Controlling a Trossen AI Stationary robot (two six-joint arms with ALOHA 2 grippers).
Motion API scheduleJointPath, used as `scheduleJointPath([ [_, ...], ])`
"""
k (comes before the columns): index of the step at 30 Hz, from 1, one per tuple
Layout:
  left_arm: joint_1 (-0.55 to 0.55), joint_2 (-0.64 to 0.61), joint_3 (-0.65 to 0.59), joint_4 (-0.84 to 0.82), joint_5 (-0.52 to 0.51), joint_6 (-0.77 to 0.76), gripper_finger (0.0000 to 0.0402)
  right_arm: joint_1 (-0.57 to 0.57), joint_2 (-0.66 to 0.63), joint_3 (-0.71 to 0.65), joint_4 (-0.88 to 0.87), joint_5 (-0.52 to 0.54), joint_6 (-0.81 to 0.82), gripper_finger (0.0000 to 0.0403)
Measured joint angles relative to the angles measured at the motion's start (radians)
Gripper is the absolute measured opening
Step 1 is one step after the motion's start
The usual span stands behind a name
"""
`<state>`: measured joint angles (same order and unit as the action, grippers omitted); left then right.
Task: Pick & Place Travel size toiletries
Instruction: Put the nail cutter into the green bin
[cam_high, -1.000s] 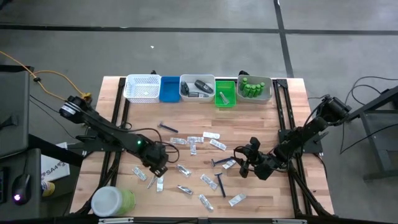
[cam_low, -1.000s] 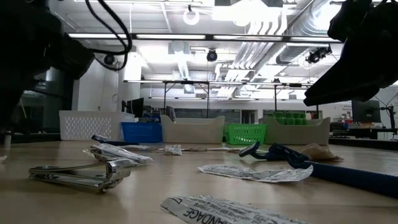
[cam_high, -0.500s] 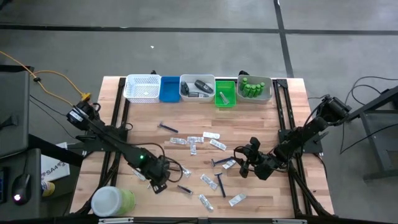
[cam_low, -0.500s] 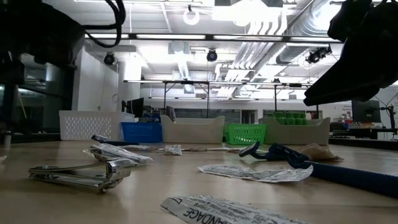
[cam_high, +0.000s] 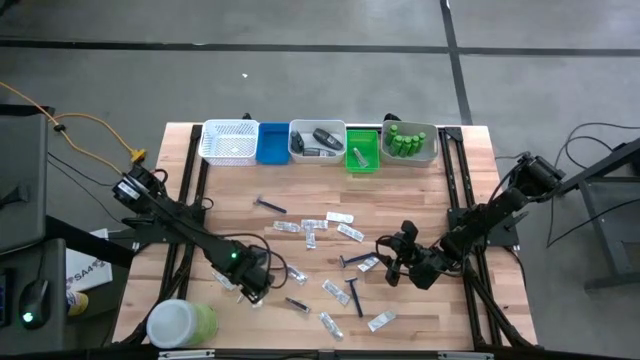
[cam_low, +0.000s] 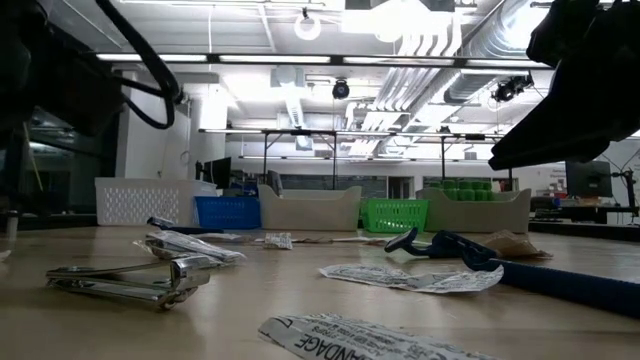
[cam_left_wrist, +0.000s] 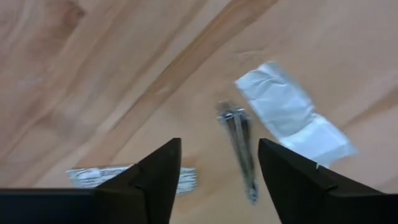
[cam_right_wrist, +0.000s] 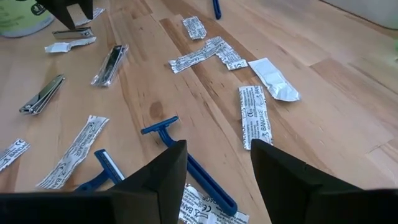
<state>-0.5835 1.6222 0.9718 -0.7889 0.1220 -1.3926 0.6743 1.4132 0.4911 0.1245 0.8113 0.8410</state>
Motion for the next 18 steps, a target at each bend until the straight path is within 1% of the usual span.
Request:
scheduleJointPath([
  [4,-0.001,0.0,0.0,0.025,-0.008,0.002,0.0228,0.0,0.0,0.0,0.0,-0.002,0.001,0.0171],
  [7,-0.008,0.006,0.0,0.024,-0.02,0.005,0.0229,0.0,0.0,0.0,0.0,-0.003,0.002,0.0171],
  [11,-0.027,0.044,-0.001,0.028,-0.019,0.007,0.0229,0.0,0.0,0.0,0.004,-0.002,0.004,0.0171],
  [14,-0.029,0.071,0.003,0.029,-0.003,0.019,0.0229,0.0,0.0,0.0,0.014,-0.002,0.004,0.0171],
  [18,-0.026,0.076,0.002,0.015,0.003,0.018,0.0229,0.0,0.0,0.001,0.023,-0.003,0.004,0.0171],
])
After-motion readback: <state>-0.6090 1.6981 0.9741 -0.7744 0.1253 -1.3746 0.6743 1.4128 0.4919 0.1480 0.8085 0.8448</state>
